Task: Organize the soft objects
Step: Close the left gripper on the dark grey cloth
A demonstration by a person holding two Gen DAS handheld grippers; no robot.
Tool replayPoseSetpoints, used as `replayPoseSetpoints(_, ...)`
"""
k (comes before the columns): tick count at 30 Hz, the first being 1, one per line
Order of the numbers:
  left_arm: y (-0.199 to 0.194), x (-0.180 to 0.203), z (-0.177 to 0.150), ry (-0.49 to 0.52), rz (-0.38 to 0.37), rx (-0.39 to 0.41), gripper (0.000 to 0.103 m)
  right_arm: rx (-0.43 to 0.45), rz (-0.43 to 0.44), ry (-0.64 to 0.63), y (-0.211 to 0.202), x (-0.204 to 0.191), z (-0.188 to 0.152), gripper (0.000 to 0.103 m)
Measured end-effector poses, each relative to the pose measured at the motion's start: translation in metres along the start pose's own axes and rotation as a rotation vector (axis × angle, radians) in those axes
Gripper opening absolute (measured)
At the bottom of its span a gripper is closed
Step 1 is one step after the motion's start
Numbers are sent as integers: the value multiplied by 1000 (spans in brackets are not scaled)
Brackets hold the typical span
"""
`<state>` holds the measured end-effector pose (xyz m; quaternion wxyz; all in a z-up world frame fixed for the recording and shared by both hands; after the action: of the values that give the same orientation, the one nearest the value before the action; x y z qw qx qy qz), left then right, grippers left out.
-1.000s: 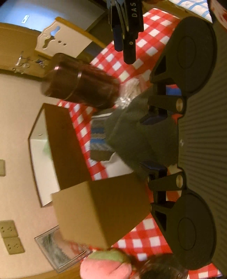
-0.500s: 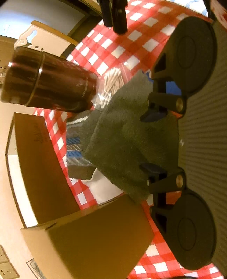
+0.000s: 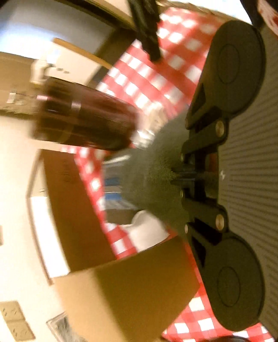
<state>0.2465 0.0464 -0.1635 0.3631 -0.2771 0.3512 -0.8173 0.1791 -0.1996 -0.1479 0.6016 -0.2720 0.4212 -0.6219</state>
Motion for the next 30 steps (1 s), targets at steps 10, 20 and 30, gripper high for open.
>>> replayPoseSetpoints(10,-135,8,7,-99,-22,249,3,-25,79,-64,9,-8,1,66)
replayPoseSetpoints(20,-220,23,-5,-163,60,348,3,-36,141,-126,15,-13,1,66)
replayPoseSetpoints(30,-117,-11,-50,-491,-27,183,3,-43,128,-138,12,-7,-1,66)
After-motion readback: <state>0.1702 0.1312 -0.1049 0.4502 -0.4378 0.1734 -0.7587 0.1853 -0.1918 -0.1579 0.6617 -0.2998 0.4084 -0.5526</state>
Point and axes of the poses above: each gripper's, at about its wrist camera, not at the fingertips, and y roughly the way its jaws point, x to its right, z to its top, the point moved 1 cm from there along y, roughly the way its jaws point, and after that the axes turned 12 degrees about -z, right-handed, at the moved point
